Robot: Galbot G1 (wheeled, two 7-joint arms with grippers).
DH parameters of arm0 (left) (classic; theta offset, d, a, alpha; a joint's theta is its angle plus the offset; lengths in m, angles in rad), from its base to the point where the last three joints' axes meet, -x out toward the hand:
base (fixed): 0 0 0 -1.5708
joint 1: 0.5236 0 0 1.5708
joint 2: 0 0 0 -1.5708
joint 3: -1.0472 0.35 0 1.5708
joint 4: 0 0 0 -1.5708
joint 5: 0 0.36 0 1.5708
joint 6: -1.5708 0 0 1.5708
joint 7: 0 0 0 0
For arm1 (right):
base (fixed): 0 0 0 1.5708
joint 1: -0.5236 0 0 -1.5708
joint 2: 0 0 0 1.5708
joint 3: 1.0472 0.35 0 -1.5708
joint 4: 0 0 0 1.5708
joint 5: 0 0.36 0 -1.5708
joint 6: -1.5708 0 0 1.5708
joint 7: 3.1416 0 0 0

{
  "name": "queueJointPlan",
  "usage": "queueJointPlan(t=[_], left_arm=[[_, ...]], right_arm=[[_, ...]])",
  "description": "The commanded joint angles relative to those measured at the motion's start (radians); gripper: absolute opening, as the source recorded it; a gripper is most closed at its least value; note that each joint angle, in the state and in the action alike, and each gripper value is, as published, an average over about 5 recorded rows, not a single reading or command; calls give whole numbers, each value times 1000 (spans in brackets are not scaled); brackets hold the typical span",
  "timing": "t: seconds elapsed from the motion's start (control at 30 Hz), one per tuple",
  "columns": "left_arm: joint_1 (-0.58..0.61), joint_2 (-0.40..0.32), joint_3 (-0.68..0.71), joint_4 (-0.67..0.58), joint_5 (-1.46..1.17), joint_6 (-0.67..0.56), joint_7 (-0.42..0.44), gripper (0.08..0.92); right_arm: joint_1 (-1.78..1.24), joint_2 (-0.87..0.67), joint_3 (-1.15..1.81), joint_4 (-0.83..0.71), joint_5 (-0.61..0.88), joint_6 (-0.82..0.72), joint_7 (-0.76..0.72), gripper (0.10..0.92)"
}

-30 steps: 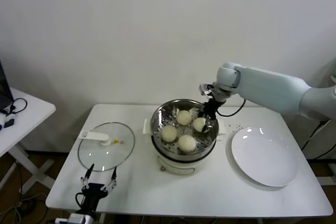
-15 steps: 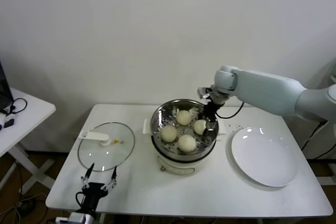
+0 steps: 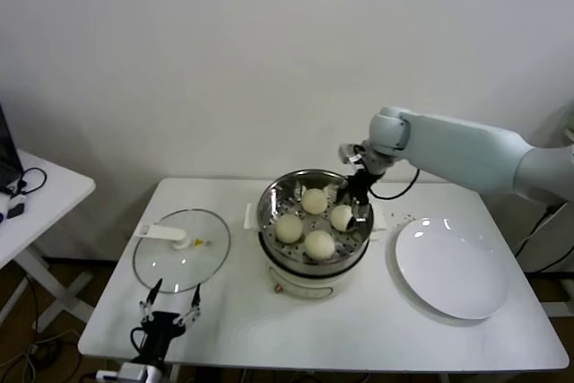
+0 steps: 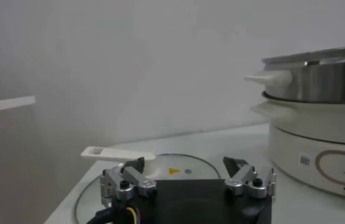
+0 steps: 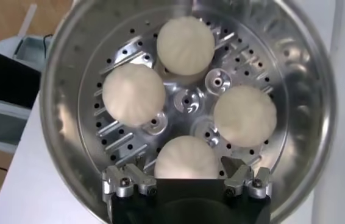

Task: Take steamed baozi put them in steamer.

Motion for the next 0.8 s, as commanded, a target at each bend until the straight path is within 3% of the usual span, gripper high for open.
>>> queueJointPlan(t=[0.03, 0.5, 0.7, 0.8], left_arm=[[-3, -1, 5, -2, 5, 3, 0, 823], [-25, -15, 5, -2, 16, 15, -2, 823], [-25, -23, 14, -12, 23, 17, -5, 823], [-21, -42, 26, -24, 34, 22, -7, 823]], right_arm=[[117, -103, 0, 98, 79, 22, 6, 823], [13, -520, 201, 341, 32, 40, 154, 823], [-333, -678, 582, 449, -9, 24, 287, 823], [-518, -741, 751, 519, -44, 26, 421, 823]])
